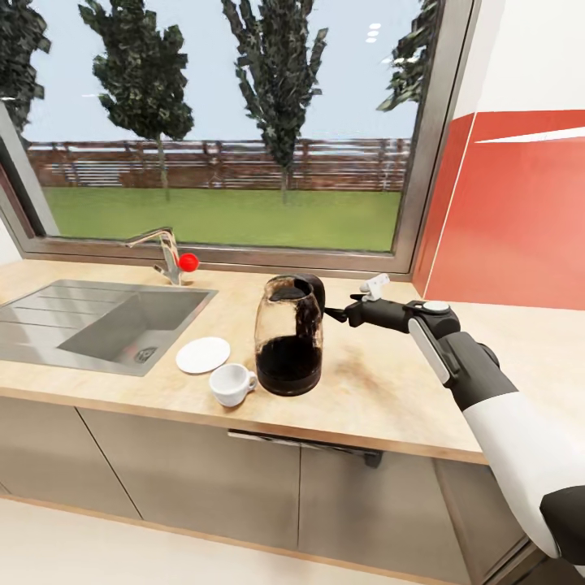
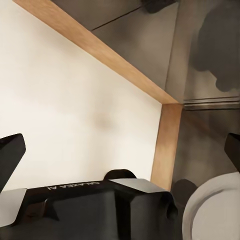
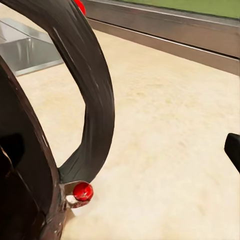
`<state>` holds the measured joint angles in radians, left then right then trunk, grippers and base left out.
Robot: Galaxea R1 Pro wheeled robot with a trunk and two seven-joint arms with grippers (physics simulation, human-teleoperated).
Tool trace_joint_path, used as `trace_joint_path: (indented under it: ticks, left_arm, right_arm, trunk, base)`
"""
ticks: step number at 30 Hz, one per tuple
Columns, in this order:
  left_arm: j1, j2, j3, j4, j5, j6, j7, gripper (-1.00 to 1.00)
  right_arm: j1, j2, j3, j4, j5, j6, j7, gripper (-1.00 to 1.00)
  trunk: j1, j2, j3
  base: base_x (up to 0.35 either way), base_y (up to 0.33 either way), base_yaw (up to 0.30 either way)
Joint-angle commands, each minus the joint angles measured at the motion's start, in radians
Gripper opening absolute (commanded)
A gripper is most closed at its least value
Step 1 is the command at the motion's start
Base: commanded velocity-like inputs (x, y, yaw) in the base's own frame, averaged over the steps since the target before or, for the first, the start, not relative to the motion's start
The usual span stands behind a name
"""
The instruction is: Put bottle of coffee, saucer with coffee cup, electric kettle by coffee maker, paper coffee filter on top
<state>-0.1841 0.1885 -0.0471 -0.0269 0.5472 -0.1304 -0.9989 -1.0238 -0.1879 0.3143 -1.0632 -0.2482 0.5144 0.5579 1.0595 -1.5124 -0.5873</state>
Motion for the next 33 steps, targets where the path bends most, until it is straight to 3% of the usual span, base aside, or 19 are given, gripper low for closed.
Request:
trace_joint_path:
  ticks: [1, 33]
  left_arm:
    - [-0.001, 0.0, -0.005, 0.001, 0.002, -0.009, -0.001, 1.0]
    - [-0.001, 0.0, -0.005, 0.001, 0.002, -0.009, -0.001, 1.0]
  right_arm:
    - [-0.001, -0.001, 0.002, -0.001, -0.008, 0.007, -0.002, 1.0]
    - [-0.001, 0.001, 0.002, 0.0, -0.009, 0.007, -0.002, 1.0]
  trunk:
    - [0.0, -0.001, -0.001]
    - [0.0, -0.001, -0.001]
  base:
    - [0.003, 0.005, 0.0]
    - [0.023, 0.036, 0.0]
